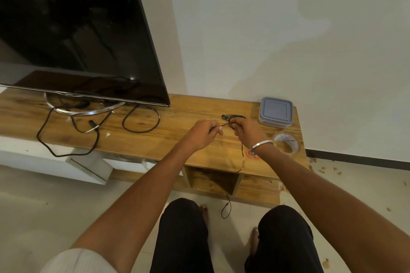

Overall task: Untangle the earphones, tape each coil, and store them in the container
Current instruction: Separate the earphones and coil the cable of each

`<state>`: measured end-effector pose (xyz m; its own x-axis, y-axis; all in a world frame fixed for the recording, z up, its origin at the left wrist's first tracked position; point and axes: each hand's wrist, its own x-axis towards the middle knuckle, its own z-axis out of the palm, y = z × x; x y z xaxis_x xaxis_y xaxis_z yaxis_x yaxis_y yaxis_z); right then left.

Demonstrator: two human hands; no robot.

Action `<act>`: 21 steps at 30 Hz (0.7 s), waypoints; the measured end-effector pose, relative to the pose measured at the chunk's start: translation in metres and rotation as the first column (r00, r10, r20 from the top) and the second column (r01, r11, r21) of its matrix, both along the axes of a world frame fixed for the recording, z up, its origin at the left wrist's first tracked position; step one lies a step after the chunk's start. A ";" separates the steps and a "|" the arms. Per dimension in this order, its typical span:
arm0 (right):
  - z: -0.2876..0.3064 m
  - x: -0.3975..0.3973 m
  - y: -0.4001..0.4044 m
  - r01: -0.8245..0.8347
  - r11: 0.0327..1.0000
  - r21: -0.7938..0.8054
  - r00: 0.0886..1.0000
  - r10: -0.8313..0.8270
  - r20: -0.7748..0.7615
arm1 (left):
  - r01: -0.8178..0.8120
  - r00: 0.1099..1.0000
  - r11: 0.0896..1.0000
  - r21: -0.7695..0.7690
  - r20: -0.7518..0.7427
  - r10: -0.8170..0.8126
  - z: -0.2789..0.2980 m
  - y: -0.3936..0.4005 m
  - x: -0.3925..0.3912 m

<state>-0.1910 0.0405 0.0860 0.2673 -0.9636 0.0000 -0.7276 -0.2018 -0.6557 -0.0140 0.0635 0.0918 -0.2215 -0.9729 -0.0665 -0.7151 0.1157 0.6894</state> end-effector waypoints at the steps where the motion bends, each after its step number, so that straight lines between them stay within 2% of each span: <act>1: 0.000 -0.002 -0.001 0.026 1.000 -0.008 1.000 -0.027 -0.008 | 0.002 1.000 1.000 -0.004 -0.001 -0.002 0.000 0.001 0.001; 4: 0.000 -0.005 0.003 0.052 0.999 -0.007 0.996 -0.053 -0.072 | 0.000 1.000 1.000 -0.004 -0.001 0.000 -0.001 0.002 0.002; 10: 0.004 0.012 0.014 -0.159 0.987 0.002 0.985 0.158 -0.075 | 0.031 0.999 0.999 -0.005 -0.019 -0.031 0.005 0.005 -0.005; 17: 0.005 0.012 0.007 -0.067 0.997 -0.047 0.989 0.060 -0.135 | 0.002 1.000 1.000 0.002 -0.017 -0.002 0.004 0.010 0.011; 21: 0.003 0.005 0.006 0.030 0.999 -0.043 0.997 -0.033 -0.063 | -0.005 0.999 0.998 0.068 -0.040 0.008 0.002 0.012 0.015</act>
